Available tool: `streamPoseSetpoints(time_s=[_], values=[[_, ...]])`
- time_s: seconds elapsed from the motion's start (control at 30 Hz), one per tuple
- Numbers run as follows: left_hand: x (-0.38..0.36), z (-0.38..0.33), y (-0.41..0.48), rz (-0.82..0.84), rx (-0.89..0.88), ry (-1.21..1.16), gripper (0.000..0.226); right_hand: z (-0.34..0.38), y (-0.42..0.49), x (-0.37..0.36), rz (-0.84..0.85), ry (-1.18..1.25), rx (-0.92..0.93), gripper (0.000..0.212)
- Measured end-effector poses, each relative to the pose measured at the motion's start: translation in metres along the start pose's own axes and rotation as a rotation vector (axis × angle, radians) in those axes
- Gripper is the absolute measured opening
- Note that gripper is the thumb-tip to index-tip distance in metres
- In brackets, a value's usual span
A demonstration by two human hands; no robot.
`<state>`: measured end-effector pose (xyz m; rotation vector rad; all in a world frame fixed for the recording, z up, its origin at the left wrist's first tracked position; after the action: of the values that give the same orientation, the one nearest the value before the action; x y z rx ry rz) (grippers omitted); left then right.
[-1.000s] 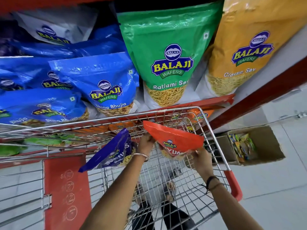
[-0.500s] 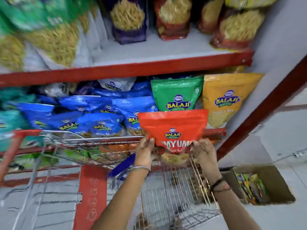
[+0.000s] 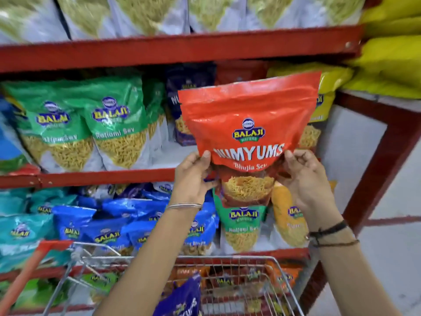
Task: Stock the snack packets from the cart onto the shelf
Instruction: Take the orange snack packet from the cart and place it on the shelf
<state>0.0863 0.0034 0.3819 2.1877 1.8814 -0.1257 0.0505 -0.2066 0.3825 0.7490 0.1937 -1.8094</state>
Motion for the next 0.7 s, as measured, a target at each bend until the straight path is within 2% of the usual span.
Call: streamPoseSetpoints(time_s=[0.13, 0.27, 0.33, 0.5, 0.6, 0.7], values=[[-0.007, -0.029, 0.040, 0.021, -0.143, -0.018, 0.012, 0.013, 0.043, -0.022, 0.048, 0.049, 0.099, 0.019], [-0.003, -0.025, 0.088, 0.039, -0.216, -0.047, 0.007, 0.004, 0.084, -0.031, 0.138, 0.095, 0.156, 0.019], [0.000, -0.017, 0.113, 0.028, -0.204, -0.050, 0.008, -0.005, 0.102, -0.029, 0.149, 0.099, 0.137, 0.028], [-0.002, 0.003, 0.152, 0.034, -0.121, 0.016, 0.014, -0.031, 0.142, -0.021, 0.079, 0.082, 0.083, 0.032], [-0.007, 0.008, 0.173, 0.029, -0.025, 0.062, 0.030, -0.045, 0.167, -0.016, 0.002, 0.083, 0.060, 0.014], [-0.011, 0.005, 0.189, 0.023, 0.037, 0.084, 0.017, -0.052, 0.187, -0.020, -0.050, 0.059, 0.023, 0.014]])
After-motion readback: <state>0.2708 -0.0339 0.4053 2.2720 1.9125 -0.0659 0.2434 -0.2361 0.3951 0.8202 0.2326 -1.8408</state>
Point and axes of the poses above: each hand's wrist, its own y-axis towards the middle knuckle, its own x-axis out of the back of the hand, z = x × y, the point moved 3 cm from there along y, towards the middle knuckle, and after that the axes turned 12 degrees about y, right-handed, at the moved point
